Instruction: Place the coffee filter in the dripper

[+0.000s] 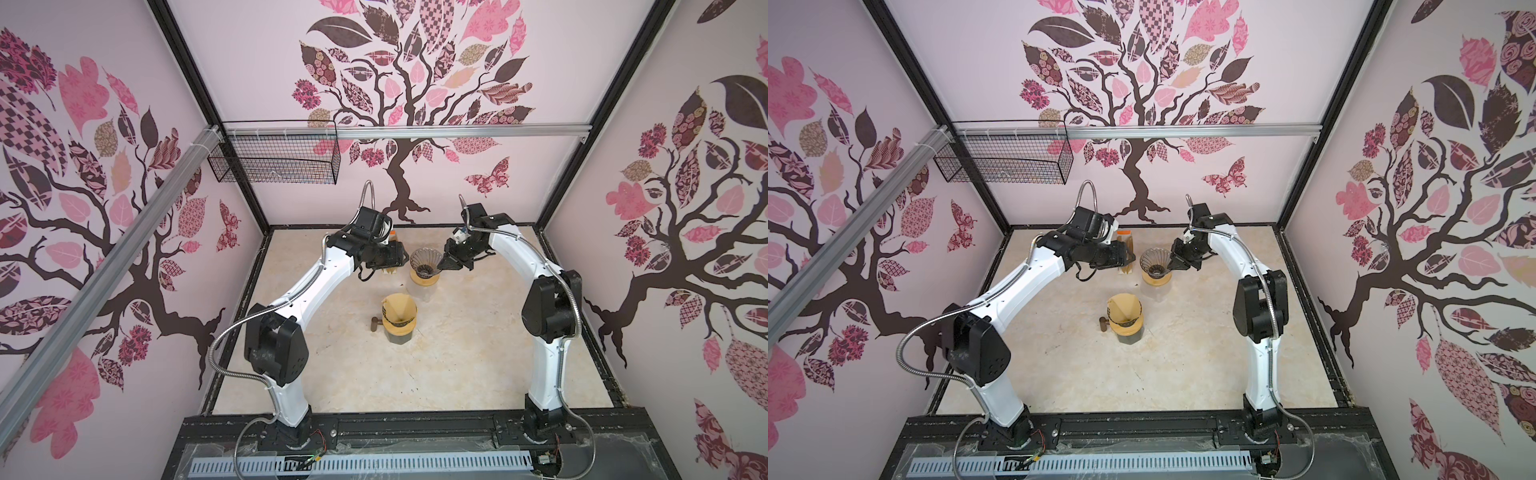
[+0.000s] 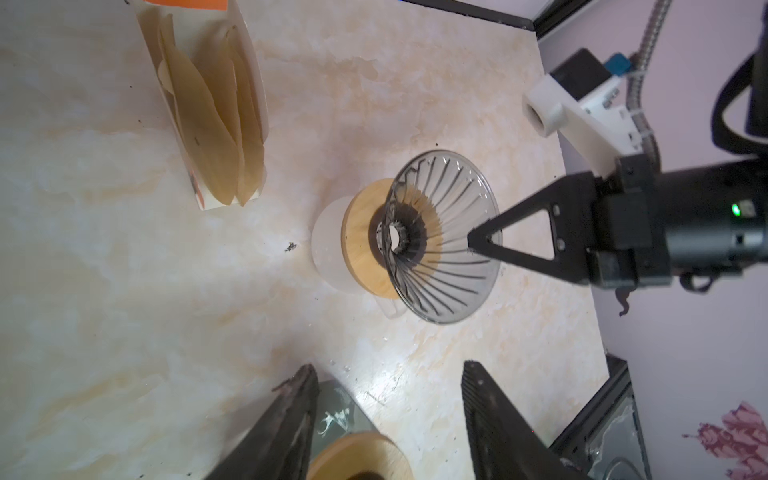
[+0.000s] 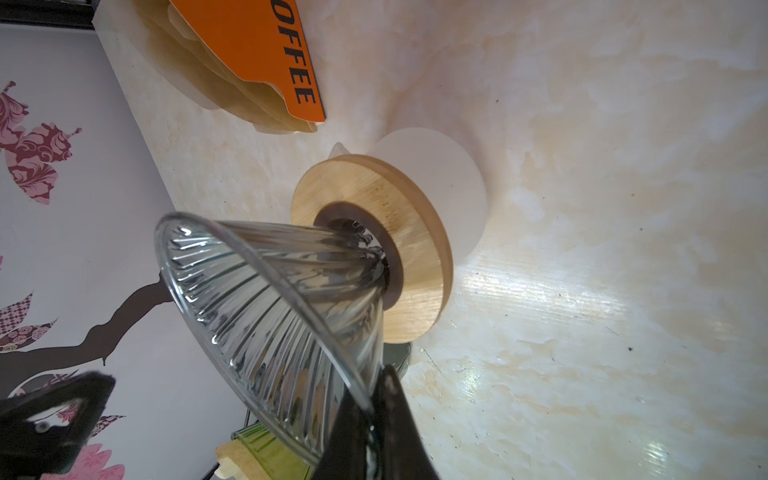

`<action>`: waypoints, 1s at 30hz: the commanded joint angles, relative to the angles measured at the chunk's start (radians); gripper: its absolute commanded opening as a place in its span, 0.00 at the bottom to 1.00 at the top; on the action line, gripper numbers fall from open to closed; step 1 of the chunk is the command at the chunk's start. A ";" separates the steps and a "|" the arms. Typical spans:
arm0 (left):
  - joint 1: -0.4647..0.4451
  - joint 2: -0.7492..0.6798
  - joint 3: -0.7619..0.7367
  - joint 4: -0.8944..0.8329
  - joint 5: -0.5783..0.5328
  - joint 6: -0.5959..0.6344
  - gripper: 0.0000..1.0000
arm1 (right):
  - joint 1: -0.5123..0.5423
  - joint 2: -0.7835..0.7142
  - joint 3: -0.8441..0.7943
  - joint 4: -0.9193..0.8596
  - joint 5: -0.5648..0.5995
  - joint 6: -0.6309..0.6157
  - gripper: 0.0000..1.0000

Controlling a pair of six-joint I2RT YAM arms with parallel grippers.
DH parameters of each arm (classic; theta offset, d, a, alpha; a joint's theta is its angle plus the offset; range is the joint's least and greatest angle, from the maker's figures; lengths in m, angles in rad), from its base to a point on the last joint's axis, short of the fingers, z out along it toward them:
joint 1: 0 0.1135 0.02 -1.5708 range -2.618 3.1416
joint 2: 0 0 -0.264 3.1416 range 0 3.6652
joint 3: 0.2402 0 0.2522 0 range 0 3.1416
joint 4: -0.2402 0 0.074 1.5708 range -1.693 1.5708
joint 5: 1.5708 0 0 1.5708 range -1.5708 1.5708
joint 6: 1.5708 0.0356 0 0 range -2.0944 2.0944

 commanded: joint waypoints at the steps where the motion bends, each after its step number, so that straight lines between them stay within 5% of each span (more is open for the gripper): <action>1: 0.006 0.056 0.096 -0.018 0.032 -0.009 0.52 | 0.007 0.044 0.004 -0.043 0.011 -0.028 0.00; 30: 0.005 0.326 0.339 -0.042 0.065 -0.047 0.21 | 0.010 0.046 -0.003 -0.029 -0.002 -0.044 0.00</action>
